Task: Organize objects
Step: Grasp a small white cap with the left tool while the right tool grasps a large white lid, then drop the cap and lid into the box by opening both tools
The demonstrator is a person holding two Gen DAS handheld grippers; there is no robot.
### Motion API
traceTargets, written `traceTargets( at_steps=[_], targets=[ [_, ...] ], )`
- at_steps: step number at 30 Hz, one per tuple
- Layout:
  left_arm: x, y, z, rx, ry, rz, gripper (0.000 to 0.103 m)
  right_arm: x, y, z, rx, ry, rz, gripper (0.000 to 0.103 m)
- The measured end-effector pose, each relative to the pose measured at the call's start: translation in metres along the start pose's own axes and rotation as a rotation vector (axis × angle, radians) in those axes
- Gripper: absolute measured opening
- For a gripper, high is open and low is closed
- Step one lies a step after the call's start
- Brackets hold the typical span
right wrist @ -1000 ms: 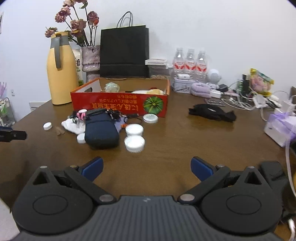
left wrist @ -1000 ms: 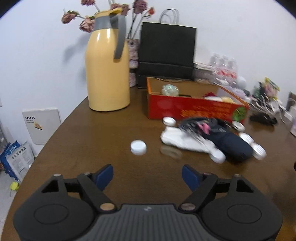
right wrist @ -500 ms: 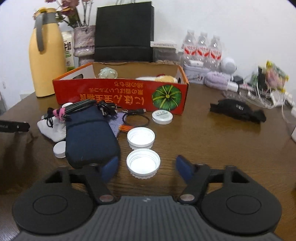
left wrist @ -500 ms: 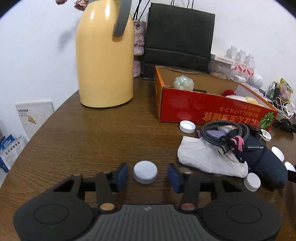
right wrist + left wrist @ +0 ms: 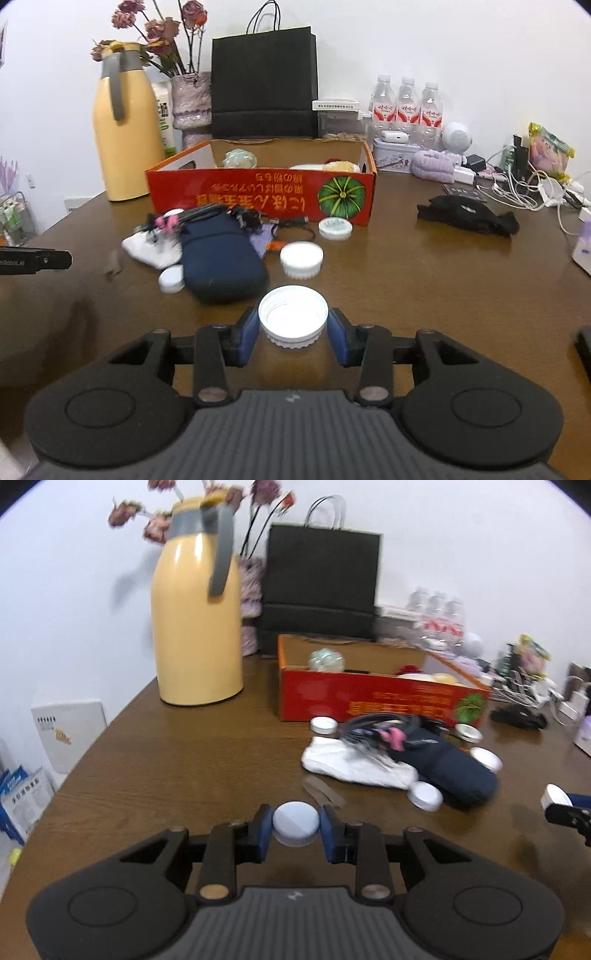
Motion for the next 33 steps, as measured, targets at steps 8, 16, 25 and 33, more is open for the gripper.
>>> traceTargets(
  at_steps=[8,16,25,33],
  targets=[
    [-0.004,-0.048,-0.006,0.055,-0.007,0.012,0.027,0.009,-0.046,-0.016,0.025,0.022,-0.018,0.041],
    [0.015,-0.033,0.051,0.127,0.080,-0.046,0.027,0.027,-0.052,0.026,0.136,0.024,0.050,0.041],
    [0.061,0.107,0.189,0.000,0.085,-0.153,0.027,0.045,0.059,0.184,0.171,-0.002,0.212,0.041],
    [0.066,0.287,0.232,-0.144,0.027,0.117,0.027,0.032,0.292,0.241,-0.131,0.108,0.161,0.042]
  ],
)
Point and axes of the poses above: each gripper's, at about its wrist camera, not at the fingertips, and y roughly the way its jaws point, x to its right, z to its top, the point moved 7 cm from there along y, roughly the way its jaws point, and after that the axes turned 10 degrees about -y, right-handed, at the moved point
